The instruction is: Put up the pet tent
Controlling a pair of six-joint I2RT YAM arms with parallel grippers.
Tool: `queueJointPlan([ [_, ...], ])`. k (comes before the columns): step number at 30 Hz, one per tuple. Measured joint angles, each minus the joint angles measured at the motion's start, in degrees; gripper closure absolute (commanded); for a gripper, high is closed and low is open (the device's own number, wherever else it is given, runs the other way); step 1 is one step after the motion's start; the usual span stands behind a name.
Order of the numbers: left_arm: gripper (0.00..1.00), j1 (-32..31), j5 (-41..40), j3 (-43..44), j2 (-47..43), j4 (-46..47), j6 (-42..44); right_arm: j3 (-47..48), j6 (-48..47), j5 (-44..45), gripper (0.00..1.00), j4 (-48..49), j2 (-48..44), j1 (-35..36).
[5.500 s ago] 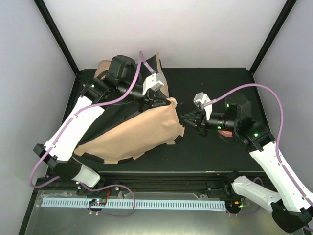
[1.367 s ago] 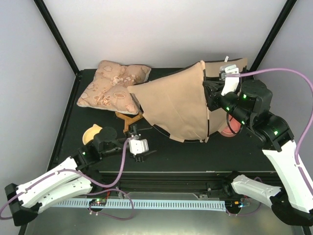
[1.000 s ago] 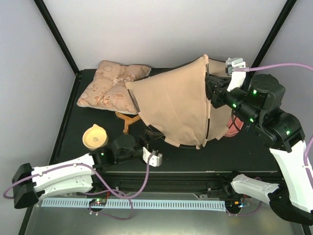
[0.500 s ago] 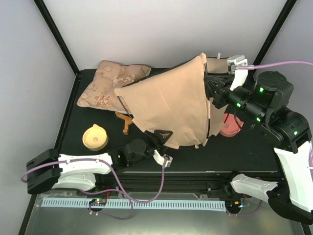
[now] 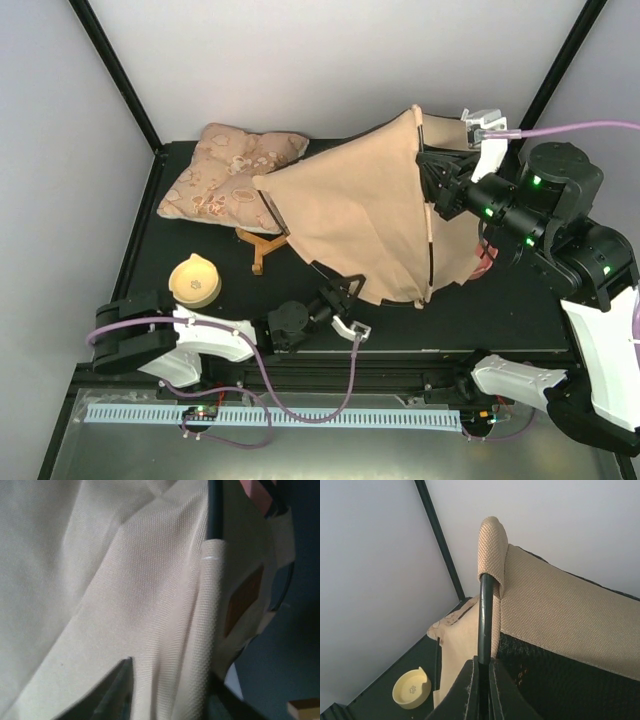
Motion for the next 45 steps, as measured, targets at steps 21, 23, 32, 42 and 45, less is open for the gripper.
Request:
queueJointPlan([
  [21, 0.98, -2.27, -7.67, 15.96, -10.49, -13.2, -23.52, 1.97, -11.1, 8.76, 0.21, 5.07, -6.08, 0.0],
  [23, 0.98, -1.2, -10.32, 20.92, -10.93, -16.87, -30.34, 0.7, -12.76, 8.74, 0.21, 7.3, -9.35, 0.0],
  [32, 0.98, 11.08, -8.96, 42.6, -14.93, -47.06, -67.34, -13.25, -15.52, 1.22, 0.24, 14.43, -20.57, 0.0],
  [42, 0.98, 27.15, -6.8, 53.66, -21.88, -70.53, -86.84, -38.25, -9.09, -14.49, 0.26, 18.88, -24.87, 0.0],
  [45, 0.98, 35.26, -7.28, 57.31, -23.82, -75.76, -88.54, -44.85, -6.64, -16.5, 0.27, 23.54, -28.55, -0.02],
])
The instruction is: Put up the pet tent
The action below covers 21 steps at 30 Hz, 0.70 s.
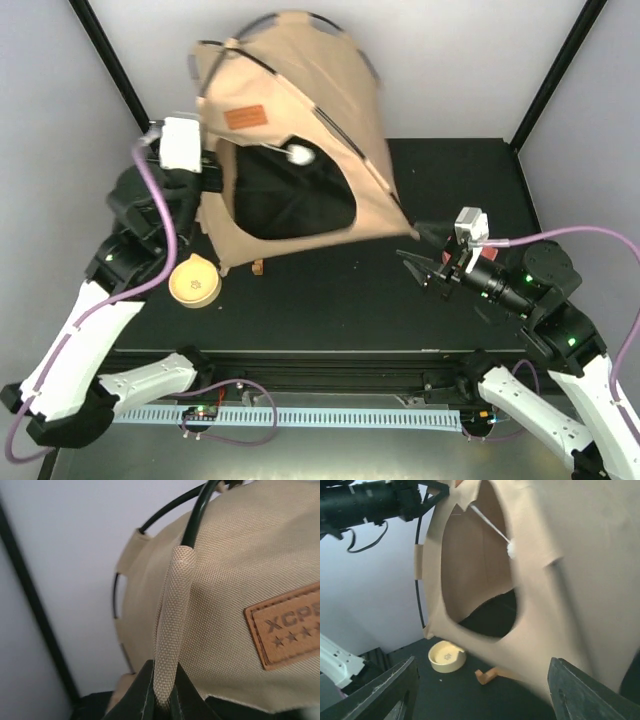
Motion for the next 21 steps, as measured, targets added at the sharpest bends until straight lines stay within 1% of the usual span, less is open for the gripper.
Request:
queueJointPlan([
  [2, 0.98, 4.76, 0.02, 2.6, -0.98, -3.54, -0.63, -3.23, 1.16, -1.51, 0.26, 3.21, -1.92, 0.02],
  [6, 0.98, 11.37, 0.11, 6.75, -1.22, -8.7, -1.68, -10.49, 3.26, -3.54, 0.24, 10.62, -3.87, 0.02],
  [10, 0.99, 18.8, -0.07, 11.19, 0.83, -13.9, -2.6, -18.53, 5.66, -4.26, 0.25, 17.57, -1.99, 0.02],
  [12, 0.99, 22.05, 0.07, 12.46, 1.68, -15.89, -3.54, -20.85, 7.48, -4.0, 0.25, 20.48, 1.44, 0.04],
  [15, 0.99, 24.79, 0.35, 13.27, 1.79, -17.49, -4.92, -22.56, 11.58, -3.02, 0.24, 25.07, 10.1, 0.07],
  [19, 0.98, 26.1, 0.81, 14.25, 1.73, -18.29, -5.92, -21.62, 16.46, -0.24, 0.19, 28.57, 22.77, 1.4],
  [21, 0.98, 26.18, 1.36, 14.95, 1.73, -18.53, -6.14, -19.21, 18.27, 1.88, 0.18, 28.83, 29.46, 3.04],
])
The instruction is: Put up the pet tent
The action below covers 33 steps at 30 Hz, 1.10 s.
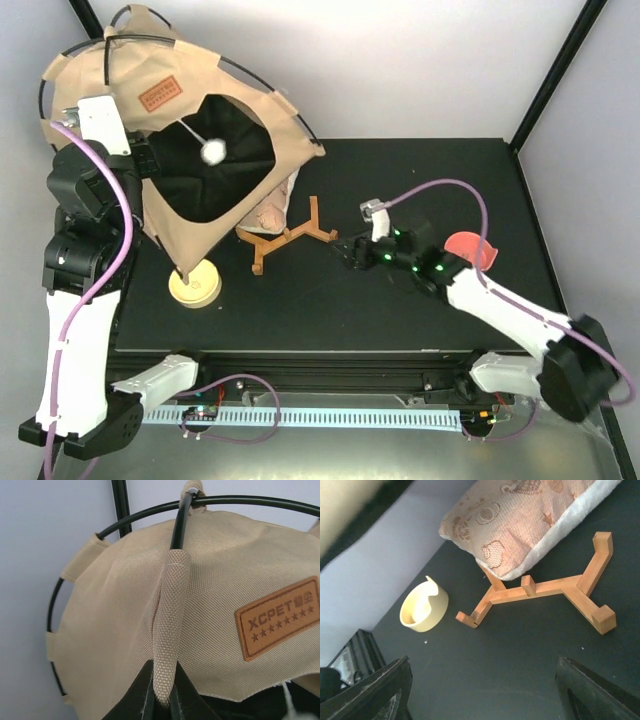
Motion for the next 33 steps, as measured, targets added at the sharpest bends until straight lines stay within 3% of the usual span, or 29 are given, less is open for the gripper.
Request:
queueJointPlan([
  [8, 0.98, 0.39, 3.89, 4.7, 0.68, 0.13, -3.76, 10.51, 8.96, 5.18, 0.19, 7.89, 21.55, 5.22],
  [16, 0.98, 0.39, 10.23, 9.68, 0.52, 4.39, -7.28, 25.99, 14.08, 9.09, 0.1, 9.16, 40.87, 7.45],
  [27, 0.98, 0.39, 15.15, 9.88, -0.07, 6.08, -9.7, 50.01, 16.33, 13.05, 0.19, 3.26, 61.7, 9.88],
  [30, 0.98, 0.39, 15.96, 9.88, 0.22, 6.03, -9.79, 57.35, 15.89, 14.88, 0.4, -1.68, 66.71, 10.69],
  [33, 0.99, 0.39, 16.39, 9.88, 0.37, 5.99, -9.81, 62.27, 14.51, 16.76, 0.82, -5.77, 69.44, 11.21],
])
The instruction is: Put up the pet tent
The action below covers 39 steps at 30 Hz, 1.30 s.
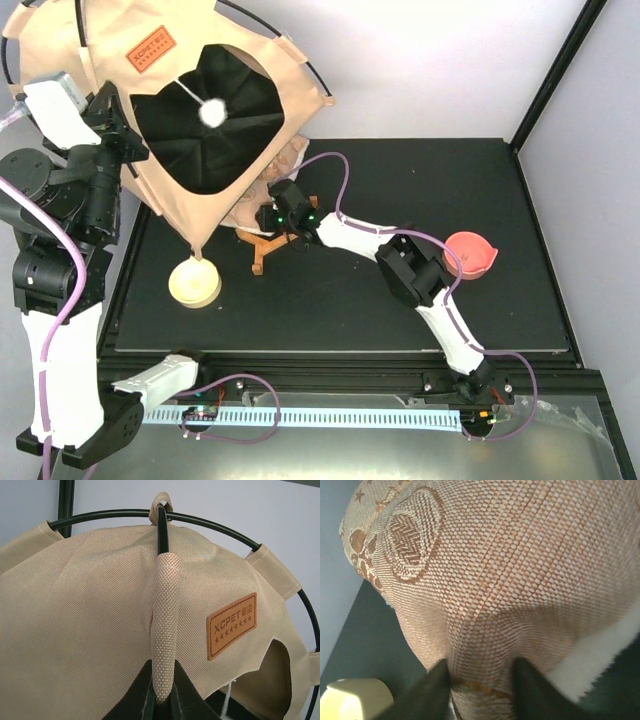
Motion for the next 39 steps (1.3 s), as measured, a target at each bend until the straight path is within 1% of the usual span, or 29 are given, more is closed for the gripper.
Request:
queueJointPlan([
  [1, 0.98, 0.0, 0.2, 0.0, 0.0, 0.0, 0.02, 0.59, -0.85, 0.35, 0.93, -0.98, 0.07, 0.11],
  [2, 0.99, 0.0, 0.35, 0.0, -0.02, 0.0, 0.02, 1.18, -1.75, 0.74, 0.98, -1.88, 0.04, 0.17],
  [5, 0.98, 0.0, 0.74, 0.0, -0.13, 0.02, 0.02, 1.88, -4.76, 2.1, 0.99, -3.43, -1.25, 0.2],
  [8, 0.98, 0.0, 1.07, 0.0, -0.26, 0.07, -0.09, -0.2, -8.46, 3.91, 0.99, -4.81, -5.77, 0.2],
  [12, 0.99, 0.0, 2.38, 0.0, -0.9, 0.13, -0.87, -9.11, -13.18, 6.71, 0.99, -4.74, -20.94, 0.15],
  [16, 0.98, 0.04, 4.76, 0.0, -1.7, 1.11, -2.73, -15.76, -16.52, 9.42, 0.99, -3.52, -40.37, -1.79],
  [20, 0.99, 0.2, 8.33, 0.0, -2.16, 2.34, -5.57, -22.01, -18.99, 11.3, 0.99, -2.64, -59.3, -8.7],
  [22, 0.98, 0.22, 10.56, -0.13, -2.25, 3.15, -7.5, -24.15, -20.57, 12.41, 0.99, -4.13, -66.03, -12.28],
  [25, 0.98, 0.22, 14.8, -2.38, -2.49, 5.55, -10.75, -26.58, -23.78, 13.25, 0.99, -9.4, -73.85, -17.11],
  [27, 0.99, 0.22, 17.62, -5.22, -2.71, 7.41, -13.07, -28.02, -25.88, 13.33, 0.99, -13.44, -76.89, -19.65],
  [30, 0.98, 0.22, 20.46, -9.11, -2.45, 9.01, -15.98, -30.51, -28.76, 12.74, 0.99, -18.4, -78.9, -21.66],
  [32, 0.98, 0.22, 21.62, -9.92, -1.38, 9.16, -17.31, -33.57, -30.45, 9.86, 0.99, -20.33, -79.14, -21.97],
  [35, 0.98, 0.22, 22.99, -10.49, 0.37, 9.09, -18.86, -38.12, -31.67, 0.28, 0.99, -21.88, -76.74, -22.12],
  [37, 0.98, 0.22, 23.78, -10.64, 0.96, 9.11, -19.61, -39.93, -31.67, -9.14, 0.99, -22.47, -72.5, -22.14],
  [39, 0.98, 0.22, 24.26, -10.64, 1.09, 9.14, -20.04, -41.07, -31.56, -16.7, 0.99, -23.3, -68.28, -21.9],
])
